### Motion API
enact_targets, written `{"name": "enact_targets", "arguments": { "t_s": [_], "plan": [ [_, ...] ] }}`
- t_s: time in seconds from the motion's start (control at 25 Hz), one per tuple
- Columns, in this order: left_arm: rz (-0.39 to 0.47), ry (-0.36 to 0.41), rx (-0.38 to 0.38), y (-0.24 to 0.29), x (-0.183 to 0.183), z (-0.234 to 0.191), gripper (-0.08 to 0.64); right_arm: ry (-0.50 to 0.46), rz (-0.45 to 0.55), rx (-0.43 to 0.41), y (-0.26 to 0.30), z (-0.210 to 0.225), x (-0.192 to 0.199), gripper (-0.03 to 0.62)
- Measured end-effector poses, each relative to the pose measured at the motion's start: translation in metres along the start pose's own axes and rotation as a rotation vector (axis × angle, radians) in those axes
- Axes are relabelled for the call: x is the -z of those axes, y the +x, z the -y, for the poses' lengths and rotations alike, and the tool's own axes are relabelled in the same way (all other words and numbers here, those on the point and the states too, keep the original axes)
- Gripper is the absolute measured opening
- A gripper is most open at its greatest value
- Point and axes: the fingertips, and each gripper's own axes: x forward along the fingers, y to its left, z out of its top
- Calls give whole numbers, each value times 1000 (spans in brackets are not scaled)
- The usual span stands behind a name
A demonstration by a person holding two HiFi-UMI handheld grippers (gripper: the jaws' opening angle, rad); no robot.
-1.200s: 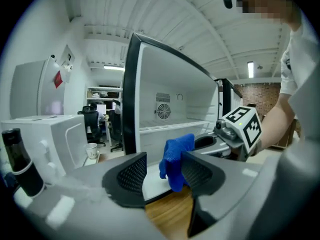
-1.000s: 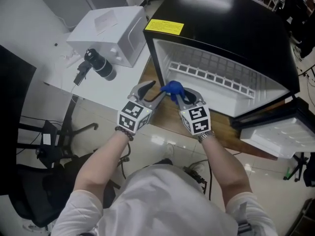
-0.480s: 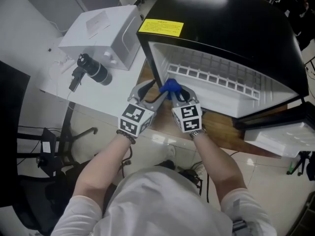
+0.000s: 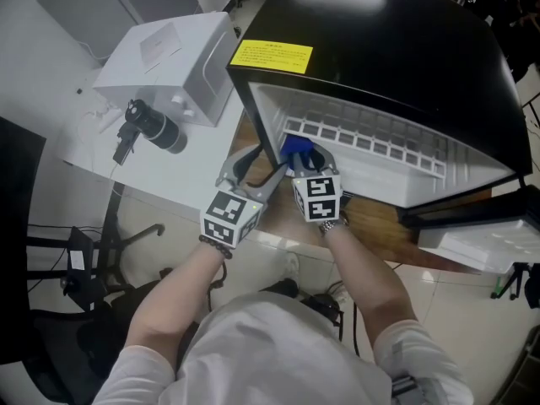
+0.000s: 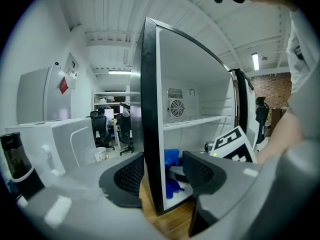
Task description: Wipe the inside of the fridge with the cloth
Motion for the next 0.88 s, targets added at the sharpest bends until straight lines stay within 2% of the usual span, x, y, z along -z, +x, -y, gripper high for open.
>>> {"name": "enact_targets", "arguments": {
  "t_s": [0.24, 0.48, 0.88],
  "plan": [
    [7, -8, -14, 0, -4, -1, 229, 16, 6, 61, 22, 21, 2, 51],
    [8, -11, -72, 4, -5, -7, 203, 43, 26, 129, 41, 41, -1, 52],
    [34, -11, -119, 5, -6, -10, 172, 71, 61, 193, 61, 62, -8, 51]
  ]
}}
